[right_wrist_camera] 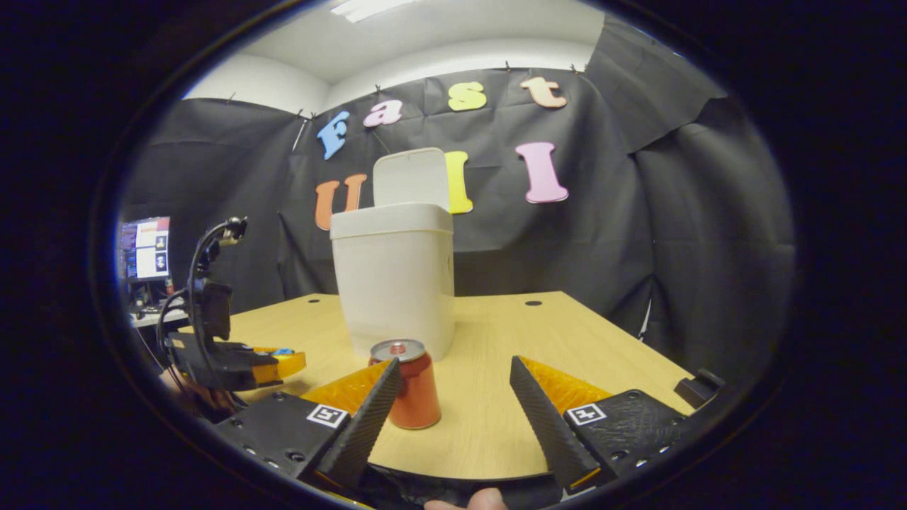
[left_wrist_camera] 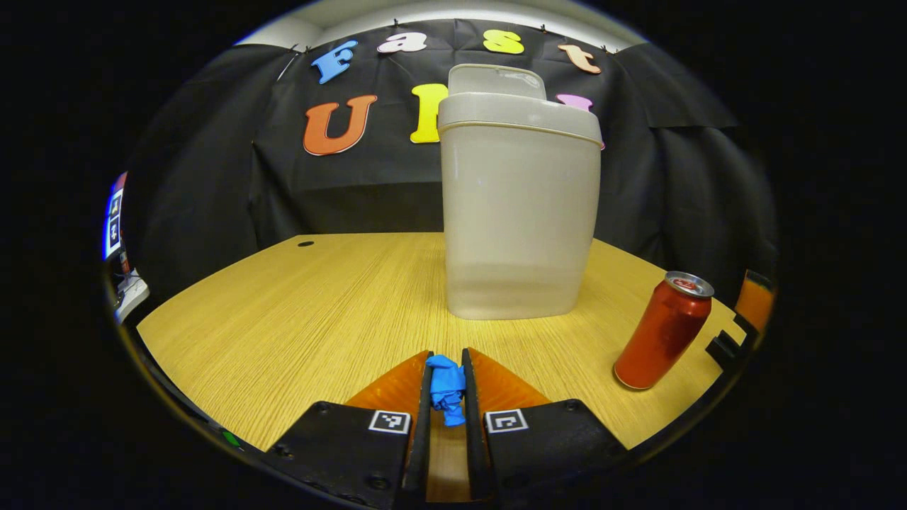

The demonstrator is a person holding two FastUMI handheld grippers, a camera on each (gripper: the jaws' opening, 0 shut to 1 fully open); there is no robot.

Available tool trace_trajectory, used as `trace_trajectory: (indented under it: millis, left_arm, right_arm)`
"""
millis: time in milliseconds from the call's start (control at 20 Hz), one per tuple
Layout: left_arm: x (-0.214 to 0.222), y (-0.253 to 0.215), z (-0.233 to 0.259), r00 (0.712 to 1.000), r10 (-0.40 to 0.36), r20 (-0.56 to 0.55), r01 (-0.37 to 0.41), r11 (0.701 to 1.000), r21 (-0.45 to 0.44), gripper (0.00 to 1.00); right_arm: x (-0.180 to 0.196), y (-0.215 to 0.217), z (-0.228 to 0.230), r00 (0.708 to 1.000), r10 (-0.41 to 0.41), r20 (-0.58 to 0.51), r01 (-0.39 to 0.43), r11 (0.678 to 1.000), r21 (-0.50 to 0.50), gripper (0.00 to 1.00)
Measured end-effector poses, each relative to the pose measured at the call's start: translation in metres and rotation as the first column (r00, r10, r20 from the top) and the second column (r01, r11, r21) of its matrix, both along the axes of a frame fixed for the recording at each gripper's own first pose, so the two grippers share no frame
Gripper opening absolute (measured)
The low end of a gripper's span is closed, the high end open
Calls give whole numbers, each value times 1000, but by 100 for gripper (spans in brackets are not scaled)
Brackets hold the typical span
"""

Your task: Press the lid of the desktop garbage bin to open it, pick up the crumpled paper on the desktop and throw it into the bin, then pick up the pop can on the desktop and drop it into the bin, and finally close the garbage bin lid.

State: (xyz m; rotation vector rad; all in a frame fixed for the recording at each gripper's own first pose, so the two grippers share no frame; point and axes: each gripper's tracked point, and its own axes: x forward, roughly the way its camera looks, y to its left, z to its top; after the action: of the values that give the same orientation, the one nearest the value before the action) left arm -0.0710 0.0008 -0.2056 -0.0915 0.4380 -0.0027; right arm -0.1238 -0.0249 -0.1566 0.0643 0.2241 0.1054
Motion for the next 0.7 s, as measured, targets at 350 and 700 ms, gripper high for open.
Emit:
trace_trajectory:
  millis: [350,700]
  left_arm:
    - [0,9,16,999,11,34,-10,1000,-16,24]
    - [7,23,21,999,26,44,-24,999,-28,25]
  right_arm:
    - [7,27,-49,991,40,-128,-46,998,-49,96]
    - [27,43,-74,978,58,-202,-69,997,-46,96]
